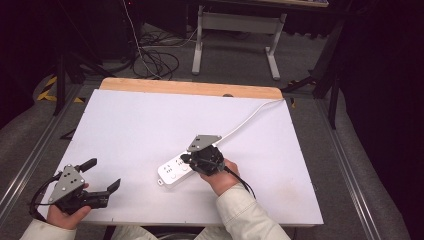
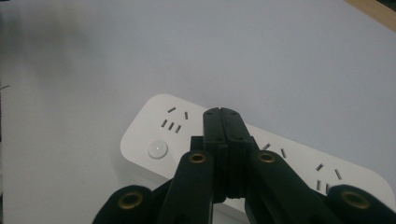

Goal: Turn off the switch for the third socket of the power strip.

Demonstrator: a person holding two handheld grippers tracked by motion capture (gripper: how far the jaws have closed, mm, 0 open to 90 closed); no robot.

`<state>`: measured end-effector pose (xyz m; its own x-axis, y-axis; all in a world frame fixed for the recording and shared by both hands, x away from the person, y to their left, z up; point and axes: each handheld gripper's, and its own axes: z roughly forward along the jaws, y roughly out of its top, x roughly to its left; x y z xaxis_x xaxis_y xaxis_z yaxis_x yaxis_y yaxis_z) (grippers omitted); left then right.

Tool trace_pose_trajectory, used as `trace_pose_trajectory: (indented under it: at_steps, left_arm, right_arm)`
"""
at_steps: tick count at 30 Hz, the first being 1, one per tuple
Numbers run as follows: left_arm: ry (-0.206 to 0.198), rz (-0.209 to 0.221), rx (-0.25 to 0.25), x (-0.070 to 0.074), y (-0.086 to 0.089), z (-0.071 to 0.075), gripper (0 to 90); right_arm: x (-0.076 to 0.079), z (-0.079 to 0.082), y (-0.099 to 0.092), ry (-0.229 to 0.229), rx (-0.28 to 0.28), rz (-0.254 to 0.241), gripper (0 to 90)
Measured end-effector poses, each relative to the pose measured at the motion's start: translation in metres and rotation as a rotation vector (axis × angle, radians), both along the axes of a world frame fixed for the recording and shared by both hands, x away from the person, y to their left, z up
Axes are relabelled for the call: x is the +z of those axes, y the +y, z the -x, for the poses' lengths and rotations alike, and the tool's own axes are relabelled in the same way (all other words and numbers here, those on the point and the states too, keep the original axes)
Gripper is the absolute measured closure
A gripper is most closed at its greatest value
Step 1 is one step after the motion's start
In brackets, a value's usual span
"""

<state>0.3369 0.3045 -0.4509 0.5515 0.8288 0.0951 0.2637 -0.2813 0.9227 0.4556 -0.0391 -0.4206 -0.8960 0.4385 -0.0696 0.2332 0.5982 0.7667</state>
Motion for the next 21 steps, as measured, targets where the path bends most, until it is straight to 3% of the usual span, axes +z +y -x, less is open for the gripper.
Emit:
trace_pose_trajectory:
  at_steps: [14,16,17,21]
  left_arm:
    - [0.002,0.006,0.0,0.0,0.0,0.0,6.1]
    - [0.001,0.006,0.001,0.0,0.0,0.0,6.1]
    - [0.001,0.006,0.001,0.0,0.0,0.0,6.1]
    - [-0.002,0.0,0.001,0.0,0.0,0.0,6.1]
  right_arm:
    - [0.007,0.002,-0.002,-0.01,0.004,-0.013,89.9]
    - [0.008,0.002,-0.002,-0.011,0.006,-0.02,86.5]
    - [0.009,0.002,-0.003,-0.015,0.015,-0.032,74.4]
    - [0.011,0.004,-0.003,-0.018,0.033,-0.047,59.8]
